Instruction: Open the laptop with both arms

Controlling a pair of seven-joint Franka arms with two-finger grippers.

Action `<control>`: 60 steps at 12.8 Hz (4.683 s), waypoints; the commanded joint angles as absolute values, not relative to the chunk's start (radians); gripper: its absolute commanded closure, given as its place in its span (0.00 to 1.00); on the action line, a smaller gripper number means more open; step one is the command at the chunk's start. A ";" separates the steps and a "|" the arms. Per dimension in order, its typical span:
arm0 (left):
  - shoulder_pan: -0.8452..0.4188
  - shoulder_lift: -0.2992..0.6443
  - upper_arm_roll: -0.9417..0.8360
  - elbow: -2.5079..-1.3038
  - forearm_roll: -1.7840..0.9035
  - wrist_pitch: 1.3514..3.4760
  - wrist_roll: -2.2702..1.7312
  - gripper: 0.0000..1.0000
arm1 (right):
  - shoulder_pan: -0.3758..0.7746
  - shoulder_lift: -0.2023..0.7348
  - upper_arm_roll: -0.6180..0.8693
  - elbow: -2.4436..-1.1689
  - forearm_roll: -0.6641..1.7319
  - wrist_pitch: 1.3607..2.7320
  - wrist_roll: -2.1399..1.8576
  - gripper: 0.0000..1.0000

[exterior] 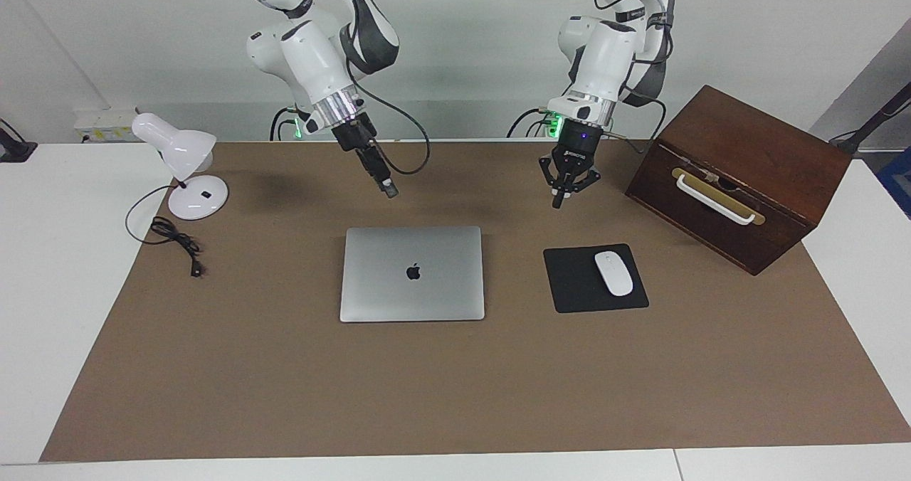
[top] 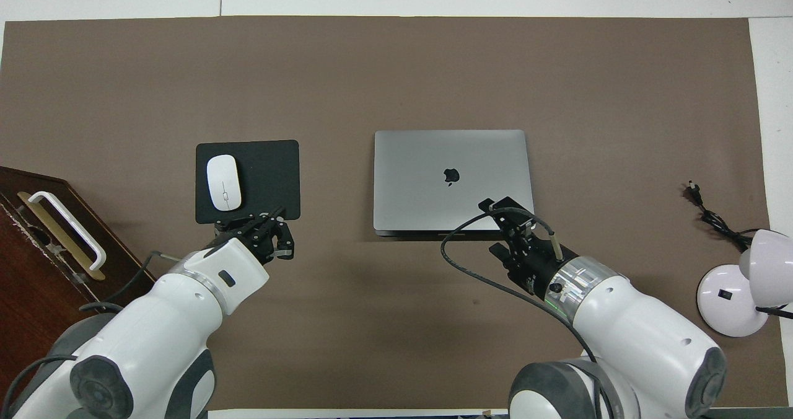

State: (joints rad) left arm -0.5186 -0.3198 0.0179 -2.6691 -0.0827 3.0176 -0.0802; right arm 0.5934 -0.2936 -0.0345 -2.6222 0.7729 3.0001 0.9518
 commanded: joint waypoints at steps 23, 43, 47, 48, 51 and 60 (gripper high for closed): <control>-0.787 0.135 0.037 -2.619 -0.083 3.504 -0.060 1.00 | 0.627 0.017 -0.032 -2.496 0.853 3.060 0.933 0.00; -0.775 0.278 0.040 -2.499 -0.080 3.505 0.041 1.00 | 0.601 0.038 -0.034 -2.459 0.853 3.059 0.894 0.00; -0.775 0.291 0.040 -2.487 -0.080 3.505 0.041 1.00 | 0.603 0.038 -0.034 -2.459 0.853 3.062 0.894 0.00; -0.775 0.291 0.040 -2.487 -0.078 3.505 0.043 1.00 | 0.603 0.038 -0.034 -2.457 0.853 3.062 0.894 0.00; -0.778 0.293 0.040 -2.487 -0.078 3.505 0.048 1.00 | 0.598 0.049 -0.034 -2.433 0.853 3.063 0.894 0.00; -0.781 0.301 0.041 -2.488 -0.078 3.505 0.049 1.00 | 0.597 0.136 -0.035 -2.257 0.851 3.129 0.864 0.00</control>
